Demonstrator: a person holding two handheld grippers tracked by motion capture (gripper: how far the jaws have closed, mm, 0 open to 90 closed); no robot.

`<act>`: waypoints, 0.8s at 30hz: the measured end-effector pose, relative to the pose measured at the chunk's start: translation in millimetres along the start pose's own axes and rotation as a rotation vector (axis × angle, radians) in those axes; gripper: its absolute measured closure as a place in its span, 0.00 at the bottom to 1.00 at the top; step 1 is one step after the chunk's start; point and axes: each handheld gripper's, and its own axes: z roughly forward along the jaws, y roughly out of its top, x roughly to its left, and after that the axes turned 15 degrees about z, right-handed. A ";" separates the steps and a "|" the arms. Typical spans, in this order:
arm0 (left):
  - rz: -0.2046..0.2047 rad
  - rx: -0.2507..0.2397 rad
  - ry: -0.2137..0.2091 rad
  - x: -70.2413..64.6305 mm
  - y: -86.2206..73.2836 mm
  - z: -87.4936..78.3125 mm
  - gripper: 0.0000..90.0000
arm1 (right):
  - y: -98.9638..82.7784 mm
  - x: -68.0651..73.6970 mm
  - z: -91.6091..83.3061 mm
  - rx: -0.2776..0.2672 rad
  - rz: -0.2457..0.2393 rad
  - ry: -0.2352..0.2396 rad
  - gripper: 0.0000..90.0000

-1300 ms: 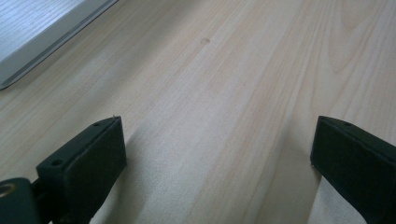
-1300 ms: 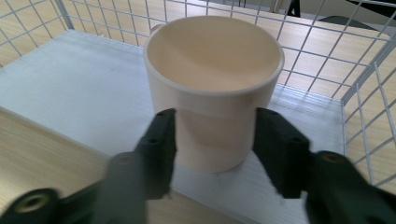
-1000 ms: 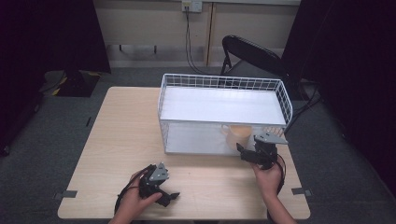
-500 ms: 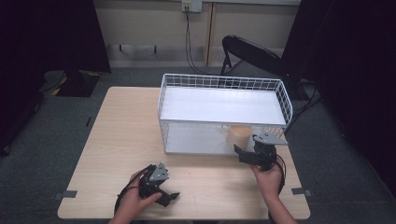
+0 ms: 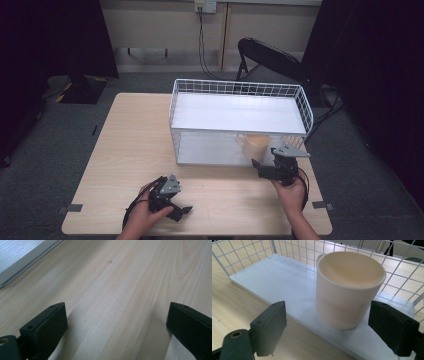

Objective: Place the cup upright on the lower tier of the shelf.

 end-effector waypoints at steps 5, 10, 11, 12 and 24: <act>0.000 0.000 0.000 0.0 0.0 0.0 0.03 | -0.9 -0.6 -2.9 0.007 -0.014 0.017 0.16; 0.000 0.000 0.000 0.0 0.0 0.0 0.03 | -2.6 -0.8 -5.7 0.010 -0.026 0.030 0.16; 0.000 -0.001 0.000 0.0 0.0 0.0 0.03 | -3.1 -0.9 -6.0 0.012 -0.029 0.030 0.16; 0.000 0.000 0.000 0.0 0.0 0.0 0.03 | -3.9 -1.2 -6.3 0.015 -0.033 0.030 0.16; 0.000 0.000 0.000 0.0 0.0 0.0 0.03 | -16.1 -11.9 -12.3 0.048 -0.042 0.037 0.16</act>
